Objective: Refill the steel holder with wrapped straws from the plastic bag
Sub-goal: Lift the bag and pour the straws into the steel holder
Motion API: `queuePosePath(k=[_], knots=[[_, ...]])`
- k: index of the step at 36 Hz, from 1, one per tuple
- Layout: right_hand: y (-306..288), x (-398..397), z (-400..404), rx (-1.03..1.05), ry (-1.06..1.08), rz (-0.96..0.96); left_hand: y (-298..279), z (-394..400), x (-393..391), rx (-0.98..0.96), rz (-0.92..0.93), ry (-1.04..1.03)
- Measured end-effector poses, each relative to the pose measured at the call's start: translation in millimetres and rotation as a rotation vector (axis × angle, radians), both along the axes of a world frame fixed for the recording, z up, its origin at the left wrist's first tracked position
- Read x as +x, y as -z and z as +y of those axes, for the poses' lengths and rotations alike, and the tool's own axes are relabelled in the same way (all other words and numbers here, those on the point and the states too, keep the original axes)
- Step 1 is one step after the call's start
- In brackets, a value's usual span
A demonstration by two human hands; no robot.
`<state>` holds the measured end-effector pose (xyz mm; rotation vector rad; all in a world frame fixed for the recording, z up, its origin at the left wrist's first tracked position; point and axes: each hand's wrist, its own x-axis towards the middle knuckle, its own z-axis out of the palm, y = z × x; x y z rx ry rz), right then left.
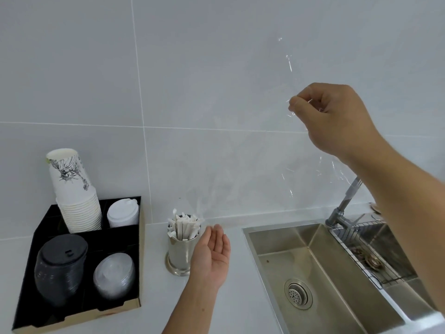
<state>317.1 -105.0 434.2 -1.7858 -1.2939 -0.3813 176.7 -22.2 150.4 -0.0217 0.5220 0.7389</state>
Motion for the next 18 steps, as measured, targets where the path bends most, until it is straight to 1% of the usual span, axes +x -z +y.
queuePosePath(k=[10,16,18], knots=[[7.8,40.9,-36.9,0.031,0.024,0.051,0.4,-18.9,20.9,0.060,0.069,0.026],[23.2,67.3,-61.0,0.065,0.036,0.162,0.6,-27.7,28.9,0.102,0.047,-0.014],[31.3,75.5,-69.5,0.069,0.035,0.185,-0.9,-30.3,29.6,0.130,0.064,-0.010]])
